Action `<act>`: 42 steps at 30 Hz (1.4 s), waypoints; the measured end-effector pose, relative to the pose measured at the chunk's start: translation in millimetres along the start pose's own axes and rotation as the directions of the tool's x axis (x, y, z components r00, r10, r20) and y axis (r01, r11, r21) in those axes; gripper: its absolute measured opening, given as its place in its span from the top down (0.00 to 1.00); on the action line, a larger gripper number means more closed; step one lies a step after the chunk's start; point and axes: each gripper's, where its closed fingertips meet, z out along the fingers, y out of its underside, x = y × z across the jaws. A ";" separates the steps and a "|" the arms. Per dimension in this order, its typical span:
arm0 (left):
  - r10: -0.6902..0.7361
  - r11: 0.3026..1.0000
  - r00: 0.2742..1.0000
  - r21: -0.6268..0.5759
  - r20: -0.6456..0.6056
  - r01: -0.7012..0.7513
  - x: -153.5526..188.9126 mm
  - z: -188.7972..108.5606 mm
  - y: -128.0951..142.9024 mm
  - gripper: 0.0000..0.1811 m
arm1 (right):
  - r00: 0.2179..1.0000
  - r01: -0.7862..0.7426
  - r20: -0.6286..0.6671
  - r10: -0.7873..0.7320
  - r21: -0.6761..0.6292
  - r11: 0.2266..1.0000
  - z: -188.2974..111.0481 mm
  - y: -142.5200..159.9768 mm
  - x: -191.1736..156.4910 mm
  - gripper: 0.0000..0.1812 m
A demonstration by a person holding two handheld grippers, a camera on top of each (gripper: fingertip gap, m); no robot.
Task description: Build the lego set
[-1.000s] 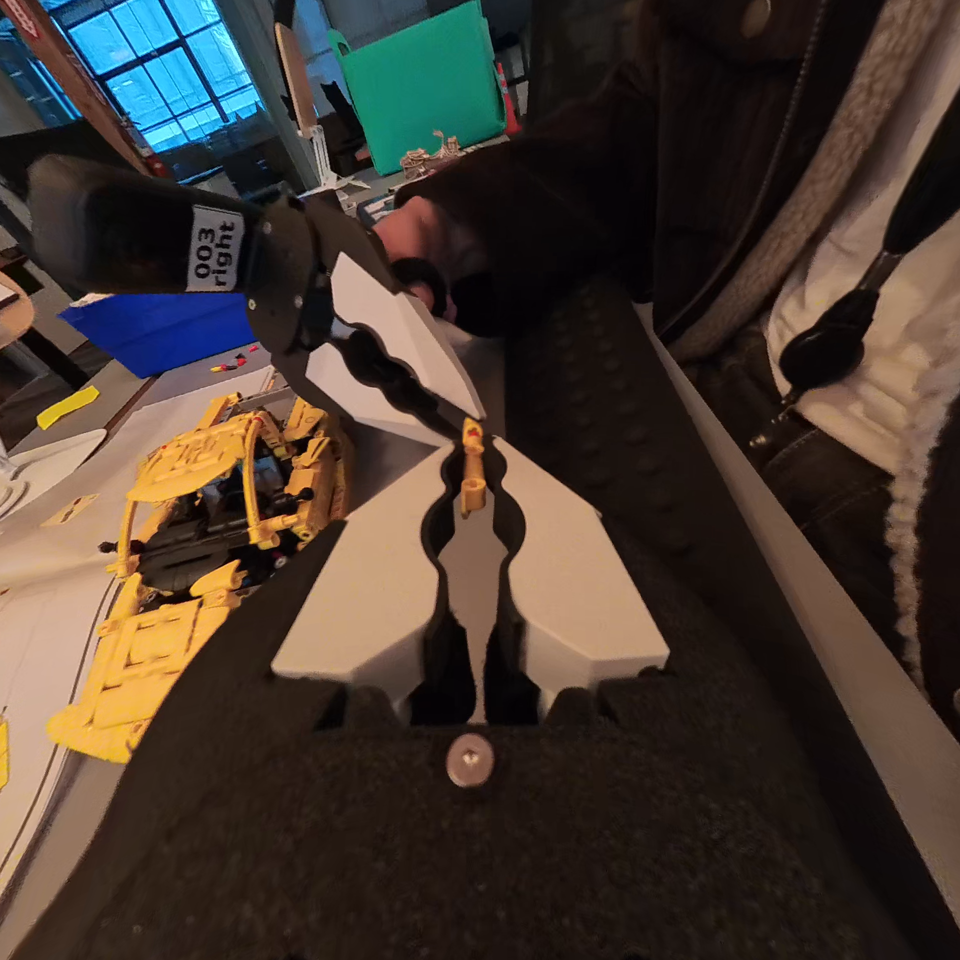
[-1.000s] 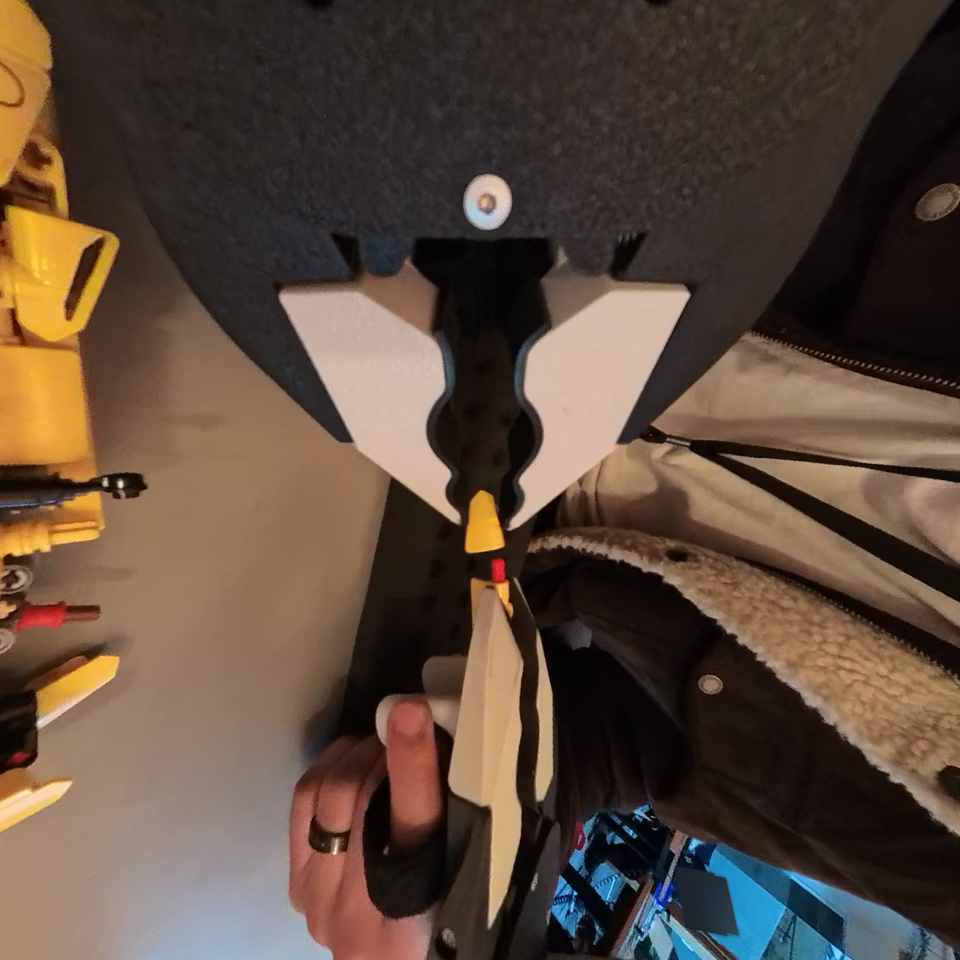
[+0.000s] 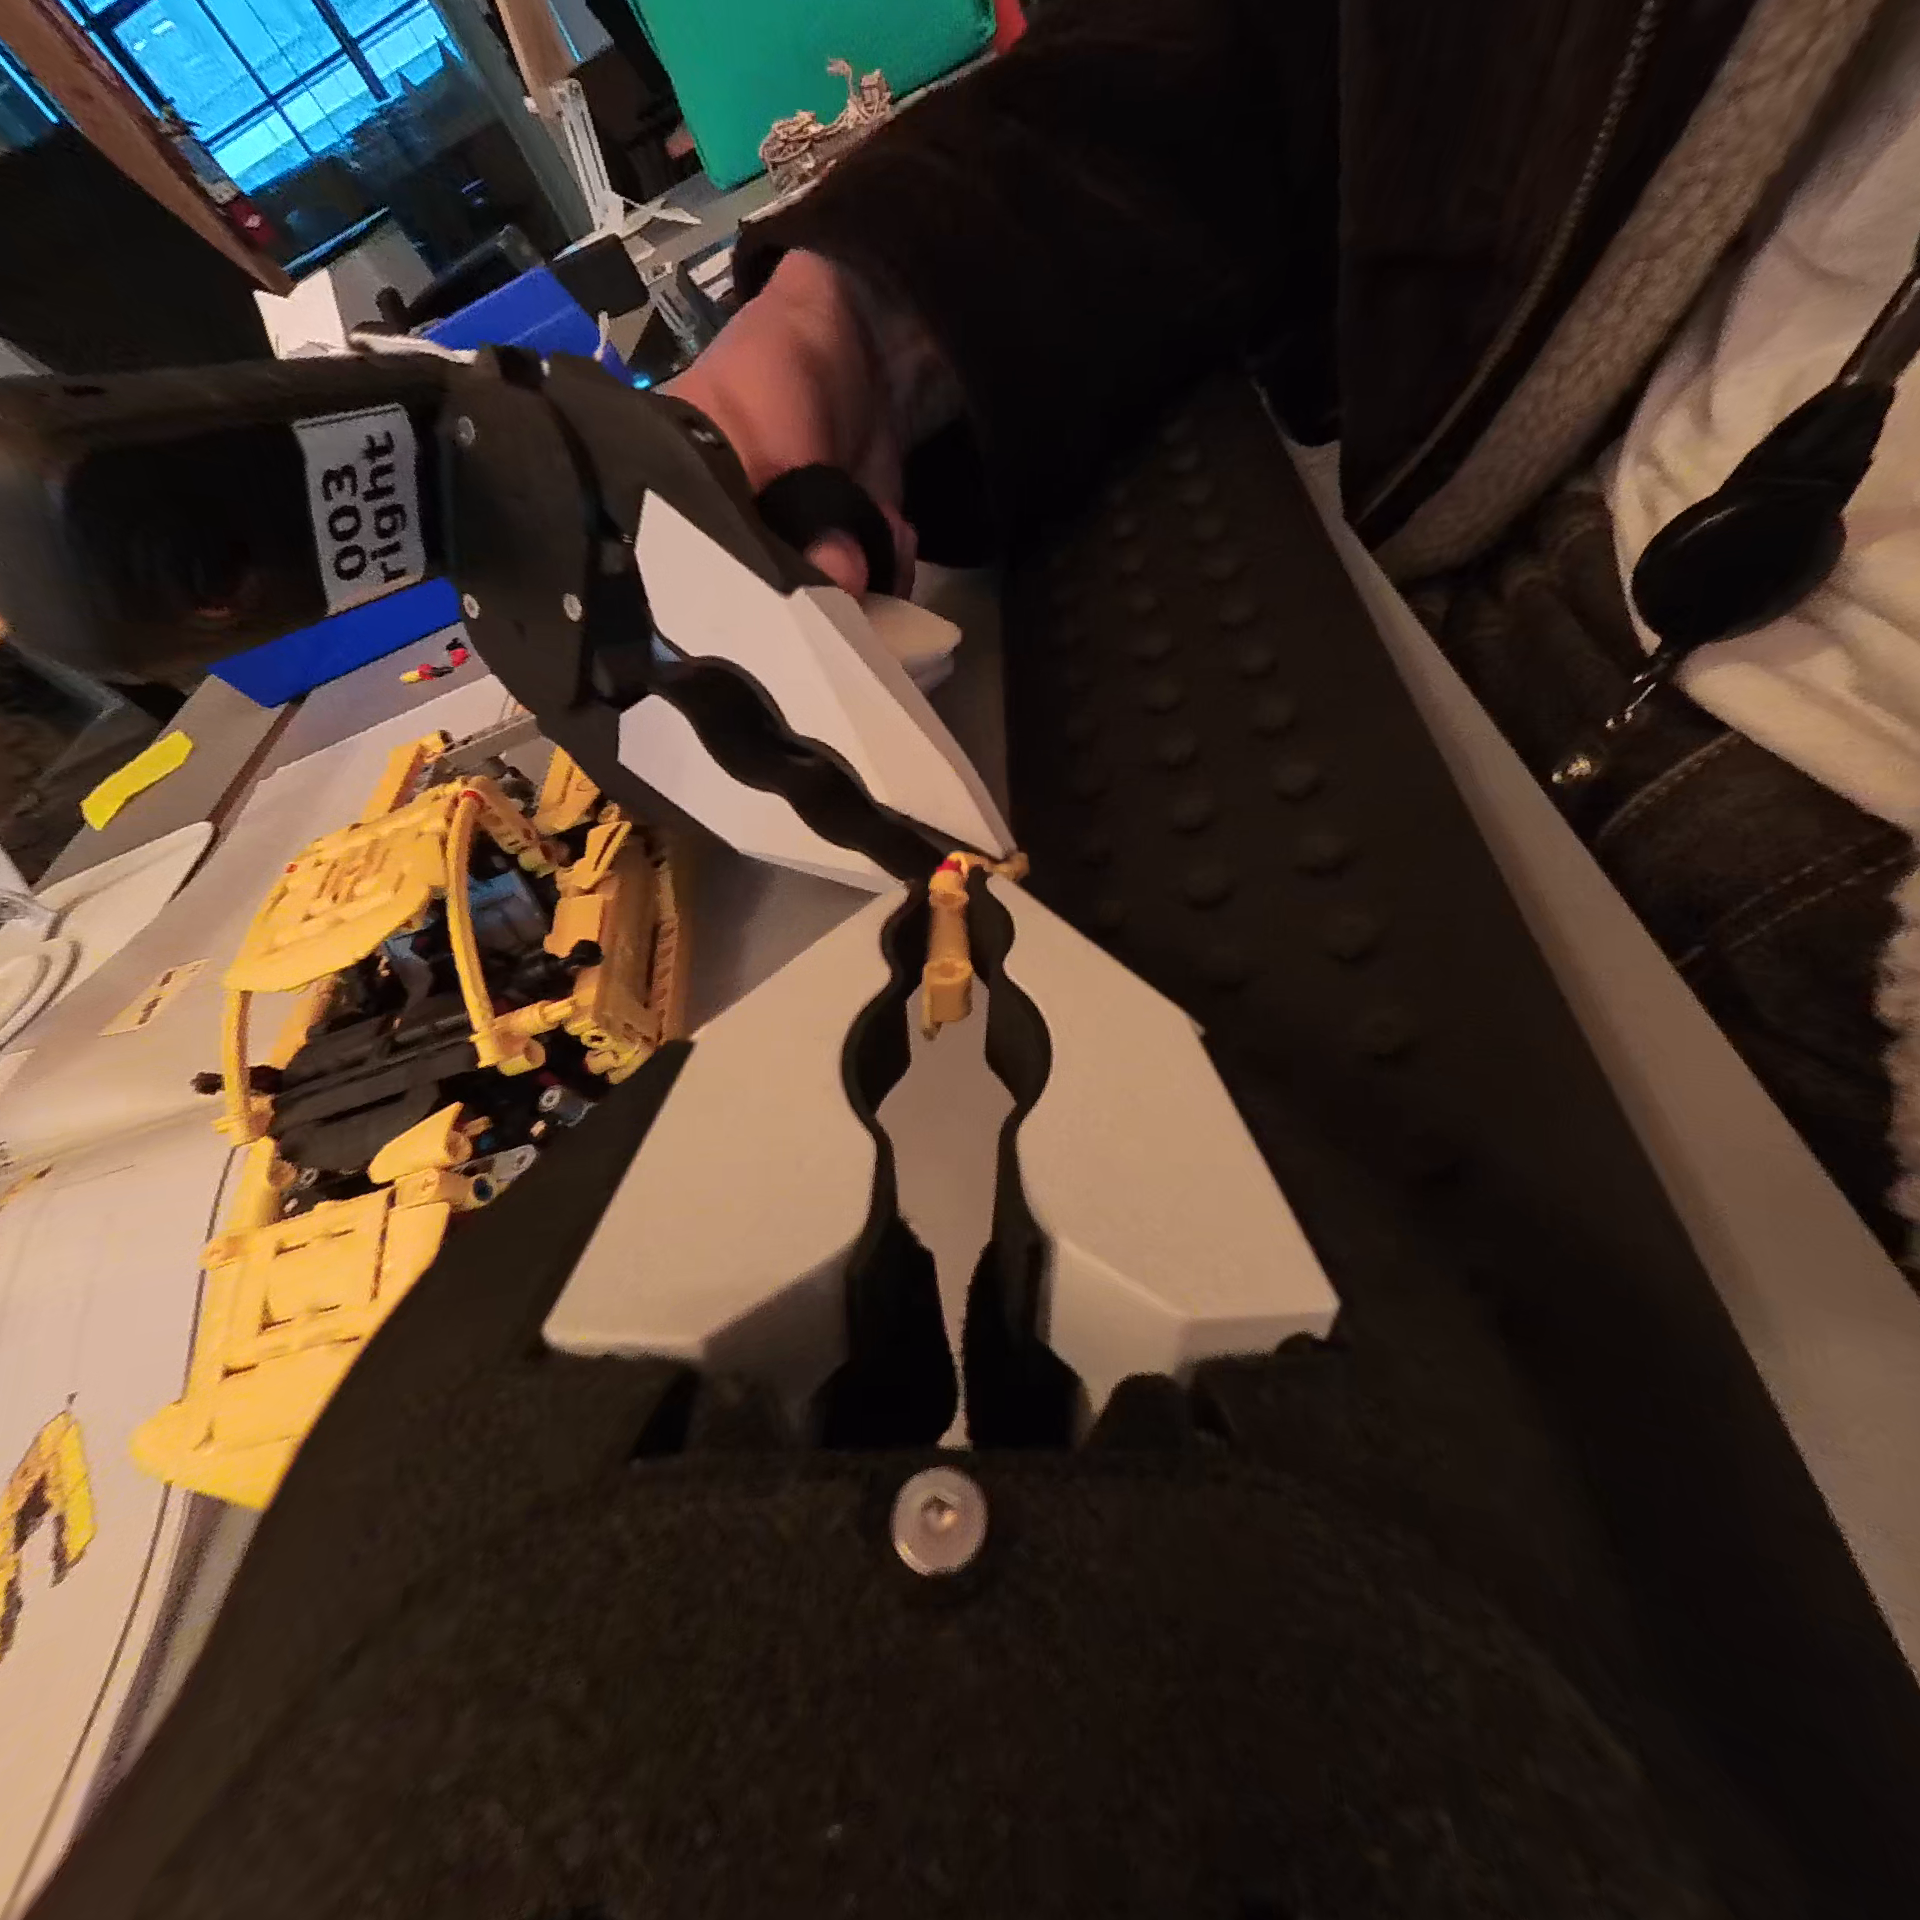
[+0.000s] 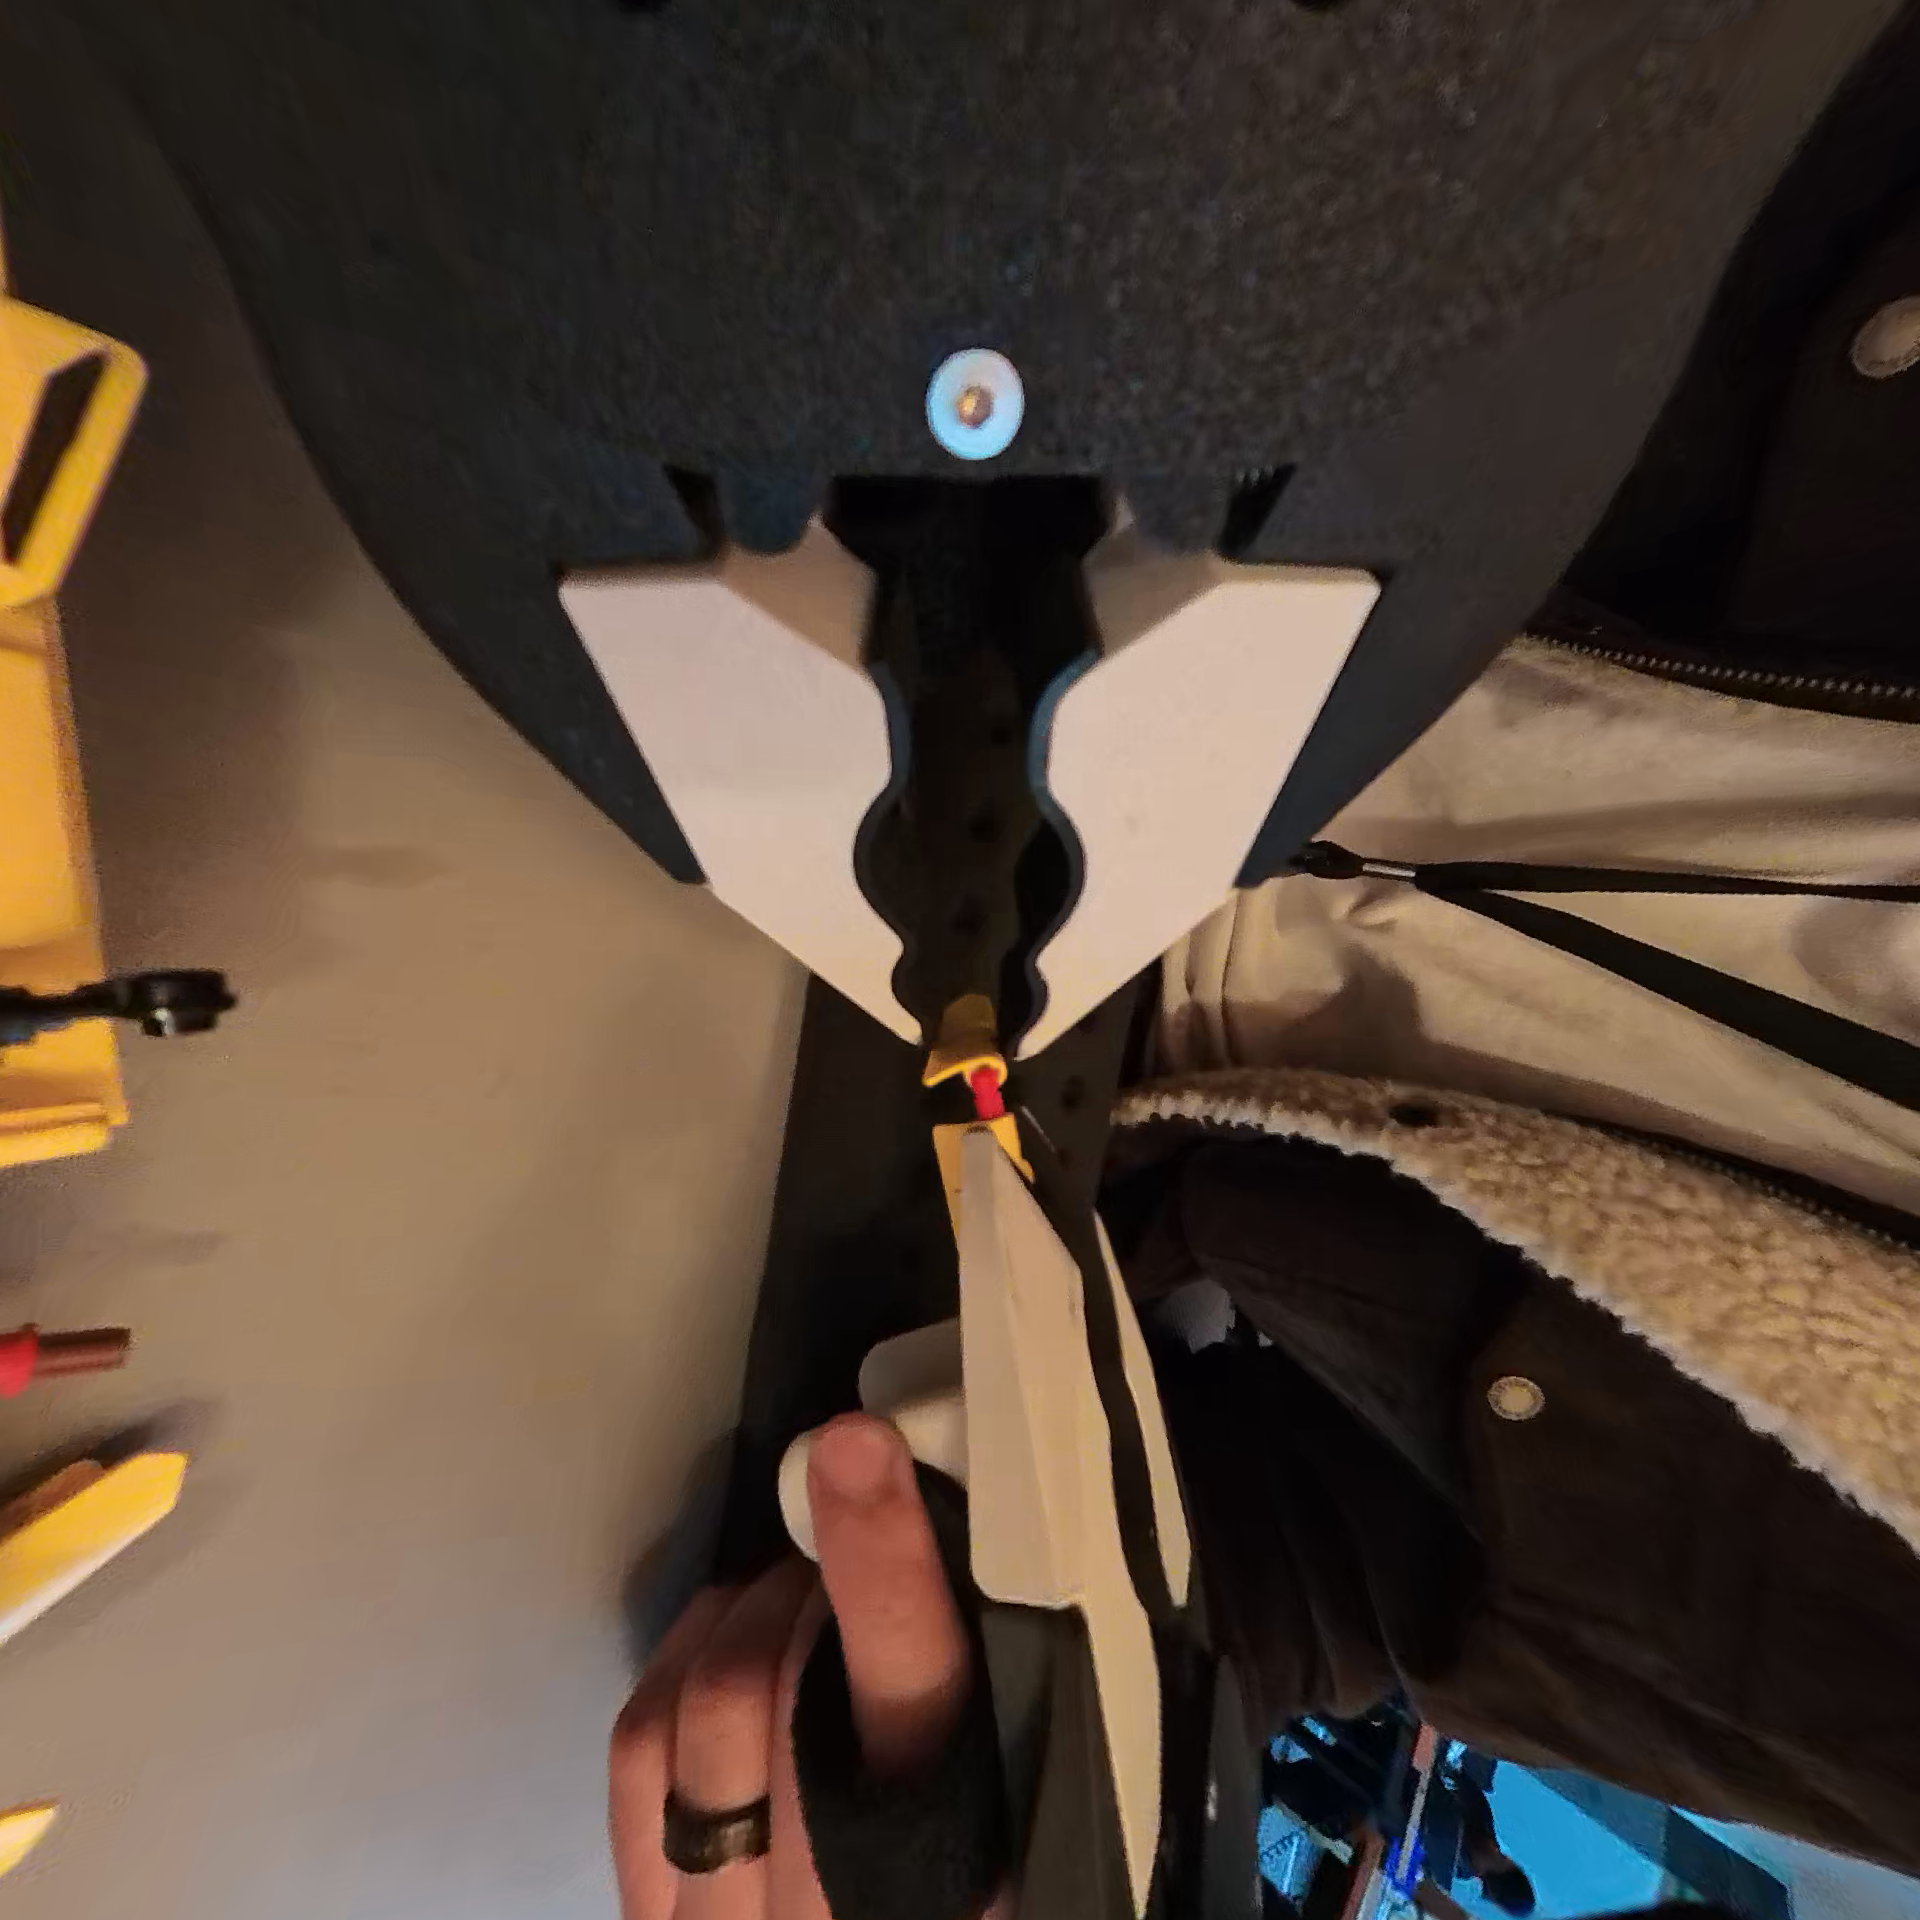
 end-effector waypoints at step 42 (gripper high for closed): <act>-0.328 0.920 0.913 0.299 0.244 0.251 -226.5 1.1 -36.4 0.96 | 0.584 0.594 -0.609 -0.537 -0.129 0.794 -145.0 -55.9 87.9 0.88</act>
